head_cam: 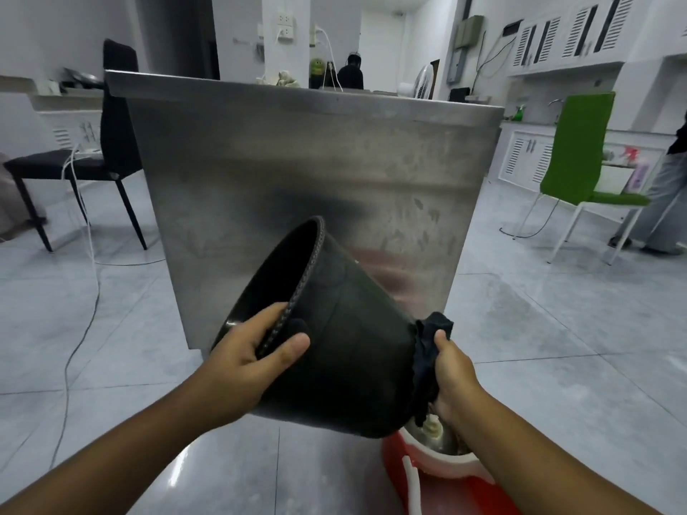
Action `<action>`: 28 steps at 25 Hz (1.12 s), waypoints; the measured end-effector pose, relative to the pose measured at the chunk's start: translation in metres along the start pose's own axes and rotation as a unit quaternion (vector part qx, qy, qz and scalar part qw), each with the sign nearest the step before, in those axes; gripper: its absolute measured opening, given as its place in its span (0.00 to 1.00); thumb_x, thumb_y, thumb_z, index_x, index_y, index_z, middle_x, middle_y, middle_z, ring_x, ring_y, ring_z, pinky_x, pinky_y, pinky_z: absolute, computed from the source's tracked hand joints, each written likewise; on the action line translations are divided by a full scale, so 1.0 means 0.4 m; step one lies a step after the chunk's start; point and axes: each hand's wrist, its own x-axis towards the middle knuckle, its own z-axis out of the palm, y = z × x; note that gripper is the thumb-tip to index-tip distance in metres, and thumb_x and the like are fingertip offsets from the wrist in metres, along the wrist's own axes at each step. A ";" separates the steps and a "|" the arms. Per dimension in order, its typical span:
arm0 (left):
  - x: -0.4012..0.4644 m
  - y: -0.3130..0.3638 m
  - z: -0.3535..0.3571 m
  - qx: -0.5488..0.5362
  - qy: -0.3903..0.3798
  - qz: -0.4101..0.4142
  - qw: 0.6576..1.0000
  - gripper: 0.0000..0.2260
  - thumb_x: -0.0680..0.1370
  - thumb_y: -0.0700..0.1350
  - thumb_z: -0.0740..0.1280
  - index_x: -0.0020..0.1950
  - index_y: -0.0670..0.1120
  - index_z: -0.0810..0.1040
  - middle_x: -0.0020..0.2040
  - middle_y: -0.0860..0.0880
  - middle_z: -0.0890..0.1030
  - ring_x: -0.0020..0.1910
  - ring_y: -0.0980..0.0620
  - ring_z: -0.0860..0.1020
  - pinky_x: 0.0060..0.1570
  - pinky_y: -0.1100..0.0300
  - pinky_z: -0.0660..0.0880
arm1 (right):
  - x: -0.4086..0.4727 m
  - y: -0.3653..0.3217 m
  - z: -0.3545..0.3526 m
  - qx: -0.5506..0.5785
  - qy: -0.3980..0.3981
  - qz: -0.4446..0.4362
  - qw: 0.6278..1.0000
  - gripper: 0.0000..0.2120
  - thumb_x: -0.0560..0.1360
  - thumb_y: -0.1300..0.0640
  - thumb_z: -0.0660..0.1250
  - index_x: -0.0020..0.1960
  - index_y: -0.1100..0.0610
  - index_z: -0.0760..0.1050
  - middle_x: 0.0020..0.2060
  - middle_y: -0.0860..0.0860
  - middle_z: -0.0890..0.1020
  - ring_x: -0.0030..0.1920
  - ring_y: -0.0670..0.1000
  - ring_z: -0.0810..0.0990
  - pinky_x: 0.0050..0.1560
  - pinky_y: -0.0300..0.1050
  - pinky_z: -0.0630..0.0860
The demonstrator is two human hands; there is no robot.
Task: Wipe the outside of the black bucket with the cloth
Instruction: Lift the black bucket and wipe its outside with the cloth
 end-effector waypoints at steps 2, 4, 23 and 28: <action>0.000 0.000 -0.015 0.040 0.072 0.038 0.996 0.07 0.79 0.49 0.64 0.53 0.53 0.80 0.50 0.55 0.85 0.48 0.58 0.83 0.44 0.67 0.80 | -0.011 0.010 0.017 -0.003 -0.009 -0.007 1.000 0.21 0.80 0.42 0.56 0.62 0.55 0.76 0.56 0.57 0.81 0.61 0.64 0.76 0.66 0.63 0.70; -0.005 -0.005 -0.040 0.028 0.047 0.007 0.998 0.09 0.77 0.47 0.66 0.55 0.47 0.80 0.51 0.49 0.85 0.49 0.52 0.83 0.48 0.58 0.82 | -0.024 0.001 0.026 -0.020 -0.019 -0.047 0.999 0.22 0.81 0.41 0.54 0.64 0.53 0.74 0.61 0.57 0.80 0.62 0.64 0.76 0.67 0.65 0.69; 0.047 -0.031 -0.103 -0.177 0.225 -0.249 0.925 0.14 0.81 0.52 0.60 0.55 0.45 0.81 0.50 0.43 0.86 0.52 0.42 0.83 0.58 0.44 0.77 | -0.078 0.135 0.085 -0.446 -0.099 -0.646 0.612 0.26 0.81 0.52 0.54 0.78 0.50 0.55 0.79 0.44 0.56 0.80 0.48 0.49 0.78 0.56 0.51; 0.016 0.011 -0.043 -0.126 0.147 -0.120 0.974 0.10 0.81 0.46 0.60 0.52 0.48 0.80 0.44 0.54 0.87 0.47 0.54 0.85 0.41 0.65 0.82 | -0.092 0.014 0.066 -0.201 -0.021 -0.382 0.902 0.21 0.84 0.51 0.51 0.77 0.49 0.60 0.74 0.49 0.67 0.76 0.52 0.61 0.73 0.49 0.60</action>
